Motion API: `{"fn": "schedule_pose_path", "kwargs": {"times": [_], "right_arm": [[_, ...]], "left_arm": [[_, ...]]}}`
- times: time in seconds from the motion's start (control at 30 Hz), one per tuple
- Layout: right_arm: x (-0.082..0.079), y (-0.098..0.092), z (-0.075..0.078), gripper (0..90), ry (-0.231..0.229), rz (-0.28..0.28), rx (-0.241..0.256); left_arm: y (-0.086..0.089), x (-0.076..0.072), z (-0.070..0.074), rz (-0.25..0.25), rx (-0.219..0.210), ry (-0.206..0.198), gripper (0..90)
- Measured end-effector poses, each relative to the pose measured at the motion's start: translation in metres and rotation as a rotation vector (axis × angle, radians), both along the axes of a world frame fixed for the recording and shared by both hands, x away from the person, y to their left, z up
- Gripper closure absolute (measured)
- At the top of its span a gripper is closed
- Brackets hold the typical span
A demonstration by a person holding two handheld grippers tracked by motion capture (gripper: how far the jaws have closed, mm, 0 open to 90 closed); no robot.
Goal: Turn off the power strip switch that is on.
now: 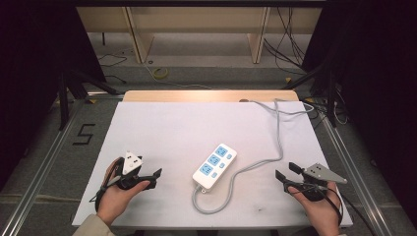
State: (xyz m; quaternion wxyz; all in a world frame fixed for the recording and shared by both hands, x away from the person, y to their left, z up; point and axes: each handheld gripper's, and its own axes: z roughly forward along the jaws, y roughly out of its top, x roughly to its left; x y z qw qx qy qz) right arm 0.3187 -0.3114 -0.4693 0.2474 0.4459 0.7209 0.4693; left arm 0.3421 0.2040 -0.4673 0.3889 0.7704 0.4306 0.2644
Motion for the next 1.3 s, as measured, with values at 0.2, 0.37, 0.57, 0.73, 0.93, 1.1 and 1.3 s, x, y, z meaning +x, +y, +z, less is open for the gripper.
{"fn": "schedule_pose_path", "kwargs": {"times": [0.2, 0.37, 0.57, 0.73, 0.93, 1.1, 1.3], "right_arm": [[-0.001, -0.001, 0.002, 61.0, 0.004, -0.011, -0.043], [-0.003, -0.002, 0.005, 84.6, -0.001, -0.037, -0.081], [-0.004, 0.0, 0.007, 90.0, 0.013, -0.03, -0.101], [-0.004, 0.004, 0.008, 90.0, 0.01, -0.016, -0.107], [-0.003, 0.007, 0.01, 90.0, 0.007, -0.009, -0.105], [-0.003, 0.009, 0.011, 90.0, 0.007, -0.004, -0.098], [-0.002, 0.014, 0.013, 90.0, 0.001, 0.014, -0.097]], "left_arm": [[-0.001, 0.0, -0.001, -0.008, 0.016, 0.005, 17.7], [0.0, -0.001, -0.001, -0.006, 0.018, 0.0, 18.4], [-0.001, 0.0, -0.002, -0.011, 0.033, 0.003, 18.8], [-0.001, 0.0, -0.002, -0.009, 0.036, 0.003, 19.0], [-0.001, 0.0, -0.002, -0.012, 0.032, 0.004, 19.0], [-0.002, 0.0, -0.002, -0.011, 0.034, 0.004, 19.1], [-0.002, 0.0, -0.002, -0.011, 0.028, 0.003, 19.0]]}}
